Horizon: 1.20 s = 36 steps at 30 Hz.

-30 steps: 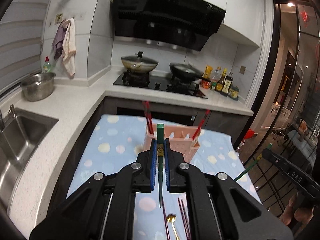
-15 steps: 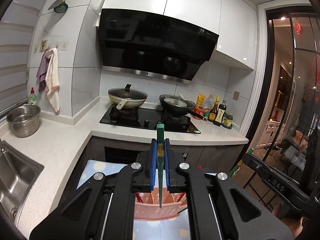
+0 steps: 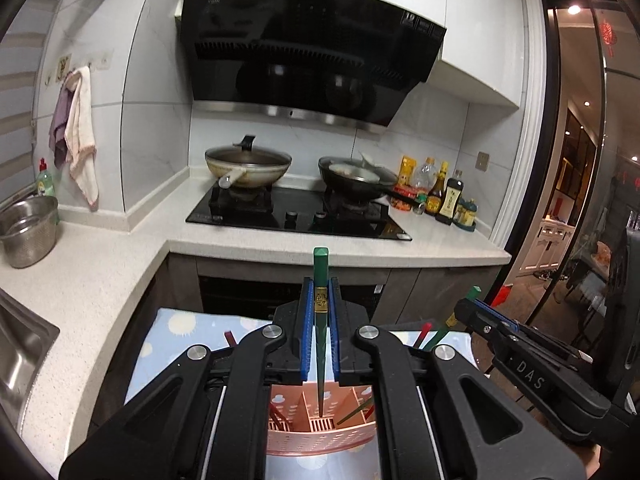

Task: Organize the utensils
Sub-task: 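Lower both green chopsticks into the pink holder and open both tools, then withdraw both tools from the holder back over the table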

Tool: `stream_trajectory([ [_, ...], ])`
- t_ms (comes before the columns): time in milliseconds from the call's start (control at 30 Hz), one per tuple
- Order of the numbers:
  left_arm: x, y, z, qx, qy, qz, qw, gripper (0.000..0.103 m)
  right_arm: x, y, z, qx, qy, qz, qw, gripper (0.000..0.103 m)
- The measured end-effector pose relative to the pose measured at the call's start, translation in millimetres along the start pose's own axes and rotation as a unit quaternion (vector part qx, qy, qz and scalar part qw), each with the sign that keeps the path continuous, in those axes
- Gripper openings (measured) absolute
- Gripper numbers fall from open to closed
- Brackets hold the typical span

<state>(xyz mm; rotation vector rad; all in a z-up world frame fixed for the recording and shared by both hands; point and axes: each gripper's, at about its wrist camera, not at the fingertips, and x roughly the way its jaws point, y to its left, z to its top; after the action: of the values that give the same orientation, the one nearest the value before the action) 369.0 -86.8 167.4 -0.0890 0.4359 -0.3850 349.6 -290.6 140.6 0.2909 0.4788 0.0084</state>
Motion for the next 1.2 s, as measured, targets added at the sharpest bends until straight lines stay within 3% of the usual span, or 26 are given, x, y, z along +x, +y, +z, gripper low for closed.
stream_trajectory([
  [300, 26, 12, -18, -0.016, 0.035, 0.005, 0.9993, 0.007, 25, -5, -16, 0.000, 0.024, -0.009, 1.000, 0.008],
  [367, 29, 13, -20, -0.020, 0.040, 0.010, 0.9990, 0.013, 25, -6, -17, 0.001, 0.020, -0.015, 1.000, 0.020],
  [400, 29, 14, -21, -0.022, 0.041, 0.015, 0.9988, 0.022, 24, -5, -18, 0.001, 0.018, -0.016, 1.000, 0.022],
  [500, 31, 19, -25, -0.028, 0.044, 0.021, 0.9984, 0.027, 21, -6, -19, -0.001, 0.015, -0.018, 1.000, 0.026],
  [1200, -14, 19, -57, -0.013, 0.059, 0.038, 0.9974, 0.028, -35, 7, -65, -0.017, 0.038, -0.012, 0.999, 0.027],
])
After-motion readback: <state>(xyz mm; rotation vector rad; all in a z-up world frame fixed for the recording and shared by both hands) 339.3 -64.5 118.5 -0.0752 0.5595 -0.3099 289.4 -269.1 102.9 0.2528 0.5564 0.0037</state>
